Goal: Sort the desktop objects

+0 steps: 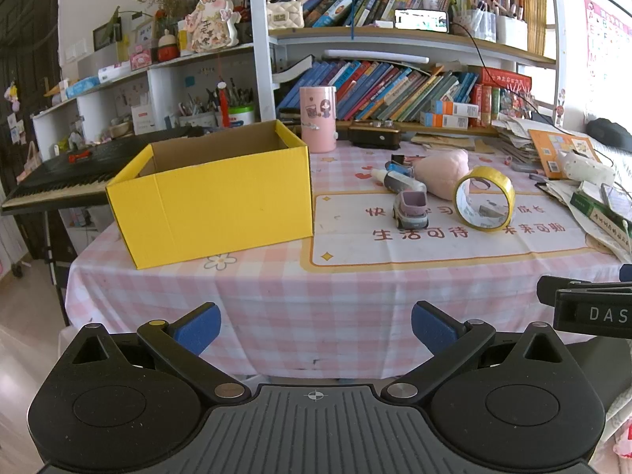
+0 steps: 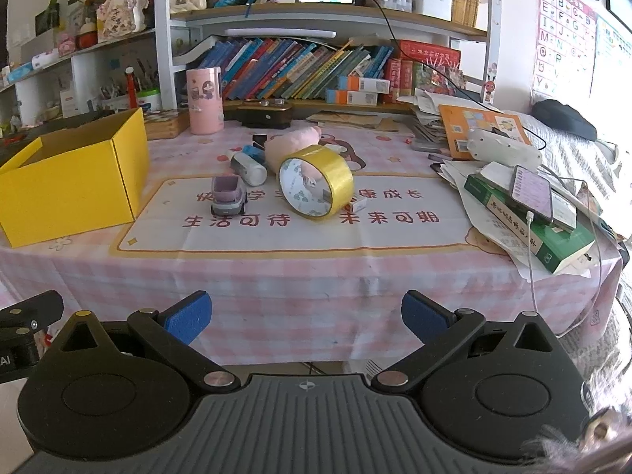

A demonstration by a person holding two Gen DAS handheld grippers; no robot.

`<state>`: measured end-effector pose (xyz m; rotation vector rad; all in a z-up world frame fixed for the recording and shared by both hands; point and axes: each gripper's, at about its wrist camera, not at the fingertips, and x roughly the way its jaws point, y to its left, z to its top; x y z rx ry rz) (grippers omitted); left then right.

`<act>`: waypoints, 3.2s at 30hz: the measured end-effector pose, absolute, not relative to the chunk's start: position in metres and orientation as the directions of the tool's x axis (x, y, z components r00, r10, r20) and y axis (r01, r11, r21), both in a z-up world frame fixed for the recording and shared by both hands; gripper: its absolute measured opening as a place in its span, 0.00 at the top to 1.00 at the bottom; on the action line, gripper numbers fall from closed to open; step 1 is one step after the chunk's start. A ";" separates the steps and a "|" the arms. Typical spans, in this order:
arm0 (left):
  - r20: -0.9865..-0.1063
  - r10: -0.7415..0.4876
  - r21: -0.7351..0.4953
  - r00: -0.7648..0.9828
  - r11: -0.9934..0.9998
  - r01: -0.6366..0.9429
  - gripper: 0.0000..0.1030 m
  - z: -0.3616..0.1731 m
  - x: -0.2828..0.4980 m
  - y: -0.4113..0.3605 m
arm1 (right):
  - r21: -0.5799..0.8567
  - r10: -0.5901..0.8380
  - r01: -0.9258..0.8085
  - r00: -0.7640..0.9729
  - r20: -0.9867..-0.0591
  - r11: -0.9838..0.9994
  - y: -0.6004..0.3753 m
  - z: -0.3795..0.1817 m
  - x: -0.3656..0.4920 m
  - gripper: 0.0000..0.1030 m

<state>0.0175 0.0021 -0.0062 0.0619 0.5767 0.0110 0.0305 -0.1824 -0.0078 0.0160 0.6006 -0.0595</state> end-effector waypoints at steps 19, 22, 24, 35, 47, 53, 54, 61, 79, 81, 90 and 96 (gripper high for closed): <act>-0.546 0.027 0.060 0.838 0.998 0.007 0.00 -0.006 0.018 0.003 | 0.002 -0.046 0.056 0.826 -0.562 0.998 -0.181 -0.006 0.029 0.00; -0.546 0.027 0.060 0.837 0.998 0.007 0.00 -0.006 0.019 0.003 | 0.001 -0.046 0.056 0.826 -0.562 0.998 -0.181 -0.006 0.029 0.00; -0.546 0.026 0.059 0.837 0.998 0.007 0.00 -0.006 0.018 0.003 | 0.001 -0.045 0.056 0.826 -0.562 0.998 -0.181 -0.006 0.029 0.00; -0.549 0.022 0.060 0.835 0.998 0.014 0.00 -0.007 0.020 0.003 | 0.003 -0.042 0.053 0.826 -0.563 0.999 -0.179 -0.005 0.029 0.00; -0.556 0.020 0.056 0.831 0.998 0.014 0.00 -0.008 0.020 0.005 | 0.014 -0.011 0.023 0.829 -0.559 1.000 -0.175 -0.006 0.027 0.00; -0.556 0.019 0.053 0.831 0.999 0.013 0.00 -0.007 0.020 0.005 | 0.023 0.007 0.007 0.832 -0.555 1.000 -0.175 -0.005 0.027 0.01; -0.555 0.017 0.052 0.832 0.999 0.014 0.00 -0.007 0.020 0.005 | 0.023 0.007 0.007 0.832 -0.555 1.000 -0.175 -0.004 0.027 0.01; -0.542 -0.010 0.033 0.841 0.999 0.033 0.00 -0.004 0.018 0.007 | 0.017 -0.001 0.012 0.831 -0.557 1.000 -0.175 -0.003 0.027 0.03; -0.544 -0.033 0.023 0.838 0.998 0.055 0.00 -0.005 0.022 0.008 | -0.001 -0.015 0.018 0.823 -0.568 1.000 -0.175 -0.005 0.031 0.12; -0.543 -0.037 0.021 0.839 0.998 0.057 0.00 -0.005 0.023 0.007 | -0.008 -0.017 0.016 0.820 -0.572 1.000 -0.175 -0.006 0.033 0.12; -0.563 -0.059 0.008 0.824 0.997 0.077 0.00 -0.009 0.038 -0.005 | -0.030 -0.017 -0.002 0.801 -0.599 1.000 -0.182 -0.009 0.047 0.11; -0.578 -0.061 0.008 0.814 0.997 0.080 0.00 -0.011 0.050 -0.016 | -0.038 -0.018 -0.006 0.799 -0.601 0.999 -0.192 -0.009 0.060 0.12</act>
